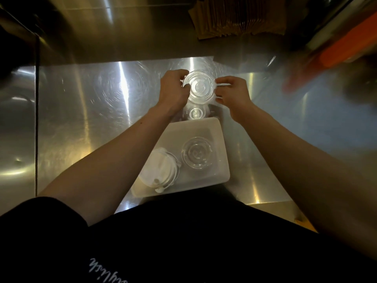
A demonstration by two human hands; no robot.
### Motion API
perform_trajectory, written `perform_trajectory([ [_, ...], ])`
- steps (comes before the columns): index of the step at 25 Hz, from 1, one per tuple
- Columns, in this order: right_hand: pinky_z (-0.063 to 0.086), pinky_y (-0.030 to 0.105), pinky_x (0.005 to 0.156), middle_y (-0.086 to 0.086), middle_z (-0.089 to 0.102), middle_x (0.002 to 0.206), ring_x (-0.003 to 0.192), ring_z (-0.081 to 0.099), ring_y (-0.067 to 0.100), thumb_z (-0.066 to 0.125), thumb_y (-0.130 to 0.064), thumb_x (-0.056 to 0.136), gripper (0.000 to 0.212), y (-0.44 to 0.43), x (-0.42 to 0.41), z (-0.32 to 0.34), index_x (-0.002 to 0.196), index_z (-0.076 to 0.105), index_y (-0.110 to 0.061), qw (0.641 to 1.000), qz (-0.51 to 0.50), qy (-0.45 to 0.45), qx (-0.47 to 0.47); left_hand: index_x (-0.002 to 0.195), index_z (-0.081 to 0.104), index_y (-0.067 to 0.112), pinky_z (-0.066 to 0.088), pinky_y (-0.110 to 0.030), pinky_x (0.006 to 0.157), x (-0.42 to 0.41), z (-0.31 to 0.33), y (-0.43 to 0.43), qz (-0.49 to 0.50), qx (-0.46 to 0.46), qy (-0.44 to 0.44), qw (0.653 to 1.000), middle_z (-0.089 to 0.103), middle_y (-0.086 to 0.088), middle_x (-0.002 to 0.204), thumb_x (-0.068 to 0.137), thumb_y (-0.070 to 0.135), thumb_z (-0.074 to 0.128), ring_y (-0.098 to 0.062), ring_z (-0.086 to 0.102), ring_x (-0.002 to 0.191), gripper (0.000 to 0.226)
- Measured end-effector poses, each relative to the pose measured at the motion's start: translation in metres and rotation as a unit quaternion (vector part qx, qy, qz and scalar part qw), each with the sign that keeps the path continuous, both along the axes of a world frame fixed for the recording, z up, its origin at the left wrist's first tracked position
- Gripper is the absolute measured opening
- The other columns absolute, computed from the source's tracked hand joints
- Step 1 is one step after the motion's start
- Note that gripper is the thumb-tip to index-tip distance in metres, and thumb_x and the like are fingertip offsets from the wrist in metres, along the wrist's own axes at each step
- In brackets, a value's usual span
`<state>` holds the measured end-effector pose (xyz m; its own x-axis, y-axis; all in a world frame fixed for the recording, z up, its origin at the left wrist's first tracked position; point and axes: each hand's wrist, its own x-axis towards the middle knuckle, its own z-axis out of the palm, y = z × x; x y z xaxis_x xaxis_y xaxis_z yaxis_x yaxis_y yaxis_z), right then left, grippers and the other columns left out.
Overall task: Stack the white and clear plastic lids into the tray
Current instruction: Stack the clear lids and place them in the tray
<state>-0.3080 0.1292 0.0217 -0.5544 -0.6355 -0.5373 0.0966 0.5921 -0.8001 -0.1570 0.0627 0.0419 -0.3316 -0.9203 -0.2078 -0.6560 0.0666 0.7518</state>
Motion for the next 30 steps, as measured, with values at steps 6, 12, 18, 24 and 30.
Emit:
perform_trajectory([
  [6, 0.059, 0.029, 0.081, 0.01, 0.069, 0.109, 0.096, 0.068, 0.021, 0.066, -0.001, 0.083, 0.029, 0.021, 0.011, 0.02, 0.11, 0.067, -0.01, 0.998, 0.0, 0.011, -0.054, 0.121, 0.065, 0.006, 0.046, -0.02, 0.09, 0.015, 0.019, 0.022, 0.011, -0.019, 0.035, 0.999, 0.068, -0.009, 0.122, 0.085, 0.004, 0.061, -0.02, 0.065, 0.105, 0.037],
  [12, 0.06, 0.027, 0.078, 0.005, 0.069, 0.095, 0.09, 0.068, 0.019, 0.063, 0.001, 0.084, 0.024, 0.049, 0.025, 0.034, 0.101, 0.067, -0.014, 0.996, 0.003, 0.005, -0.084, 0.118, 0.068, 0.008, 0.043, -0.011, 0.086, 0.036, 0.021, 0.051, 0.013, -0.03, 0.062, 0.998, 0.07, -0.006, 0.12, 0.092, 0.008, 0.056, -0.014, 0.064, 0.103, 0.029],
  [18, 0.059, 0.03, 0.08, 0.009, 0.07, 0.094, 0.089, 0.068, 0.019, 0.064, 0.001, 0.082, 0.025, 0.079, 0.04, 0.034, 0.101, 0.068, -0.016, 0.996, 0.005, -0.003, -0.094, 0.118, 0.068, 0.011, 0.044, -0.003, 0.076, 0.052, 0.018, 0.063, 0.005, -0.01, 0.053, 0.999, 0.071, -0.003, 0.118, 0.091, 0.012, 0.06, -0.009, 0.064, 0.092, 0.029],
  [24, 0.06, 0.031, 0.077, 0.007, 0.07, 0.09, 0.083, 0.069, 0.018, 0.064, -0.001, 0.083, 0.027, 0.116, 0.058, 0.036, 0.106, 0.069, -0.014, 0.997, 0.006, 0.037, -0.064, 0.117, 0.068, 0.012, 0.05, -0.022, 0.084, 0.06, 0.02, 0.075, -0.043, 0.007, 0.015, 0.999, 0.071, -0.007, 0.113, 0.088, 0.007, 0.061, -0.011, 0.063, 0.088, 0.03],
  [30, 0.061, 0.034, 0.08, -0.004, 0.07, 0.088, 0.079, 0.07, 0.01, 0.068, -0.015, 0.085, 0.028, 0.137, 0.076, 0.043, 0.112, 0.068, -0.02, 0.987, 0.047, 0.15, -0.017, 0.118, 0.068, 0.011, 0.044, -0.019, 0.084, 0.058, 0.019, 0.08, -0.097, -0.014, -0.036, 0.995, 0.071, -0.008, 0.115, 0.09, 0.006, 0.058, -0.009, 0.061, 0.086, 0.031],
])
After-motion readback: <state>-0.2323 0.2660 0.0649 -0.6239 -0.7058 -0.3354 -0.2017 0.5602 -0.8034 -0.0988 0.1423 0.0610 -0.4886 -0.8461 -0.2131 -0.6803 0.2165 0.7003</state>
